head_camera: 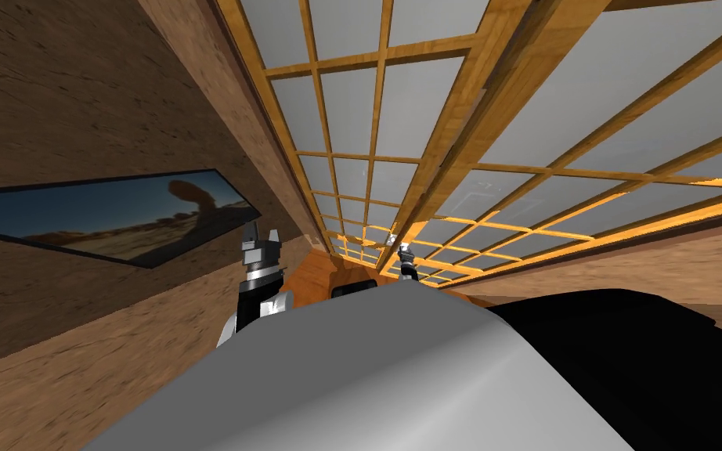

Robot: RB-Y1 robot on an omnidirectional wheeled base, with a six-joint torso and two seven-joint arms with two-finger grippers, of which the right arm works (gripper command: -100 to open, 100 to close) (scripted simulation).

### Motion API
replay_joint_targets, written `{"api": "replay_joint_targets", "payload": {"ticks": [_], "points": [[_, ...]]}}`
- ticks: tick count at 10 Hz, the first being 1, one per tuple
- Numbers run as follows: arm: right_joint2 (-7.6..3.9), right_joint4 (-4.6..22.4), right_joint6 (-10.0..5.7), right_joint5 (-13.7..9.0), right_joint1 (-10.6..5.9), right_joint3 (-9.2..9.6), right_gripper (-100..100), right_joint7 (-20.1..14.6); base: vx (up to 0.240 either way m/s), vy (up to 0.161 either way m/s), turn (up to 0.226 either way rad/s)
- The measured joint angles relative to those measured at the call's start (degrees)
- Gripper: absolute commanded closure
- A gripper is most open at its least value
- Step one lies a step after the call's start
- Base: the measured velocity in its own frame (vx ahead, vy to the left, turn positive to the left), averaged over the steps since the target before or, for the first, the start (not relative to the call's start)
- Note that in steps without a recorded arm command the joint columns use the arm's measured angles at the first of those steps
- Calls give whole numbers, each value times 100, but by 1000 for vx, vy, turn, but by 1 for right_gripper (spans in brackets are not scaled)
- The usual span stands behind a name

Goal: Pull the door open

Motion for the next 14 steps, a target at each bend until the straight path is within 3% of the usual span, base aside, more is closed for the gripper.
{"api": "replay_joint_targets", "payload": {"ticks": [2,3,4,5,7,8,9,11,12,14], "points": [[-7,181,-86,6,20,29,100,-72,-78,12,-19],[6,10,-26,-15,133,8,100,2,-126,32,-96],[14,144,-62,-24,52,38,100,2,-131,51,-37],[9,-45,-21,-60,191,16,100,80,-59,20,-30],[-5,199,-161,-20,202,114,100,-67,-82,21,-48],[-27,-109,-21,-73,378,76,100,36,-29,16,-21],[-30,0,-10,-66,313,93,100,27,0,0,0],[-23,-16,-13,-71,335,88,100,39,10,-1,0],[-16,-241,80,-106,435,44,100,142,-8,-2,-4],[-26,-227,17,-83,403,73,100,74,-1,-5,1]]}}
